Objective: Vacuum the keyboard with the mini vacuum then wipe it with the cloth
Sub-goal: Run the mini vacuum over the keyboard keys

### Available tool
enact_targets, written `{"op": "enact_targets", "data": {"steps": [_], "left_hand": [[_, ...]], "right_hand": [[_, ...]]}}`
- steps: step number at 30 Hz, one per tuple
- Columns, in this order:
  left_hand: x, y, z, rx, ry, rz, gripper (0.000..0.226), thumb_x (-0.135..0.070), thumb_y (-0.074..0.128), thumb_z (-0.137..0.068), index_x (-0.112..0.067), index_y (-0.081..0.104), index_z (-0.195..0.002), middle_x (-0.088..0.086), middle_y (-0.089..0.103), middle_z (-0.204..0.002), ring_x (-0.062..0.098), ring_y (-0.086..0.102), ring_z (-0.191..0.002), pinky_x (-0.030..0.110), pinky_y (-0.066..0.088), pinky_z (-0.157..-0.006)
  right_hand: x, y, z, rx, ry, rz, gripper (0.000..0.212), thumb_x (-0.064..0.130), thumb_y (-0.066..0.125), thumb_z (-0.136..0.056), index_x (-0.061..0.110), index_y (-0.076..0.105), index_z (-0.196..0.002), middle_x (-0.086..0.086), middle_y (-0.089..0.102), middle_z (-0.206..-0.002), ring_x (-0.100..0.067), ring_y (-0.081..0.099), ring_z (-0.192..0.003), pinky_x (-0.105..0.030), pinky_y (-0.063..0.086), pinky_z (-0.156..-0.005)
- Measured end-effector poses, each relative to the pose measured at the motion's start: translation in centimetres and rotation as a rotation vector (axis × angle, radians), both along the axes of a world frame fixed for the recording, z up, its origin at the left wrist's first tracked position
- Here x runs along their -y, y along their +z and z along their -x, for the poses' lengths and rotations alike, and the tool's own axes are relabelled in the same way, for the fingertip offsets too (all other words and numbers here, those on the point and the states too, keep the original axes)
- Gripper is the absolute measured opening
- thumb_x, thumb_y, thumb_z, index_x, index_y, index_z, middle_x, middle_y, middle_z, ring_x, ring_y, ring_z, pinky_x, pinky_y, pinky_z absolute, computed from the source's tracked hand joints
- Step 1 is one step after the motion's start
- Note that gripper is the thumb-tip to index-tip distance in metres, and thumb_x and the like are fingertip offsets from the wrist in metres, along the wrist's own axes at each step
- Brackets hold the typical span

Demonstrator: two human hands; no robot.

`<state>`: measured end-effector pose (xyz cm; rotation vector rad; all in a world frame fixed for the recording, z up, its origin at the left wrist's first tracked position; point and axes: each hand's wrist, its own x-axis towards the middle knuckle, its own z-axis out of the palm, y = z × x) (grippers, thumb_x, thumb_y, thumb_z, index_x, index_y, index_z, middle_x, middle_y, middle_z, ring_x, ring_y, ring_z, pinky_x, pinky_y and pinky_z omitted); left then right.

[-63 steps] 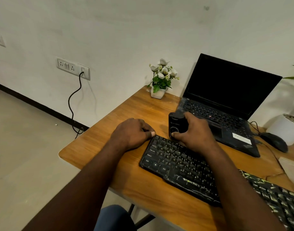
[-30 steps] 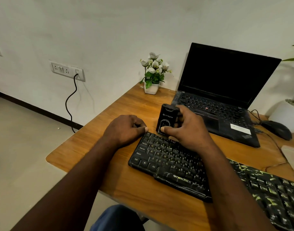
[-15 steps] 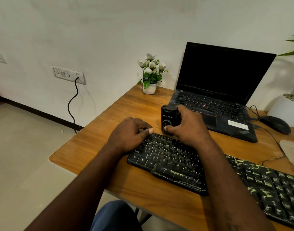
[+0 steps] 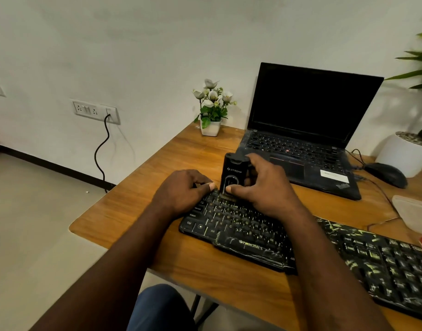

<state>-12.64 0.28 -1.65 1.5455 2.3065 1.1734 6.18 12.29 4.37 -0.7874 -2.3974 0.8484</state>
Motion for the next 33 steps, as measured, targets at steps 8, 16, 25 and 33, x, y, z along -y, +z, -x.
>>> {"op": "enact_targets", "data": {"steps": [8,16,25,33], "left_hand": [[0.2,0.1,-0.2,-0.036,0.006,-0.010,0.026,-0.050,0.065,-0.095,-0.032,0.082,-0.102,-0.017,0.071,-0.097,0.002,0.065,-0.087,0.040,0.057,-0.080],[0.1,0.0,0.0,-0.022,0.005,-0.004,0.029,-0.054,0.064,-0.093,-0.033,0.082,-0.102,-0.018,0.070,-0.097,0.003,0.065,-0.086,0.040,0.058,-0.080],[0.1,0.0,0.1,-0.008,0.019,0.001,0.025,-0.050,0.065,-0.094,-0.033,0.081,-0.100,-0.018,0.071,-0.099,0.003,0.065,-0.088,0.040,0.058,-0.082],[0.0,0.0,0.0,0.005,0.029,-0.011,0.022,-0.048,0.067,-0.094,-0.032,0.082,-0.096,-0.017,0.071,-0.097,0.004,0.066,-0.088,0.040,0.058,-0.082]], "right_hand": [[0.1,-0.5,-0.1,-0.002,-0.077,-0.119,0.067,0.029,0.088,-0.079,0.027,0.054,-0.136,0.002,0.070,-0.122,-0.011,0.066,-0.101,-0.017,0.053,-0.077],[-0.2,-0.6,-0.1,0.016,-0.097,-0.120,0.062,0.025,0.087,-0.081,0.025,0.056,-0.135,0.001,0.070,-0.122,-0.007,0.060,-0.094,-0.008,0.043,-0.067],[-0.4,-0.8,-0.7,0.004,-0.058,-0.052,0.059,0.025,0.088,-0.080,0.025,0.059,-0.131,0.006,0.070,-0.117,-0.004,0.062,-0.092,-0.006,0.043,-0.066],[-0.3,-0.5,-1.6,-0.068,-0.016,0.018,0.058,0.024,0.089,-0.079,0.028,0.060,-0.129,0.014,0.071,-0.110,0.004,0.066,-0.091,-0.008,0.053,-0.071]]}}
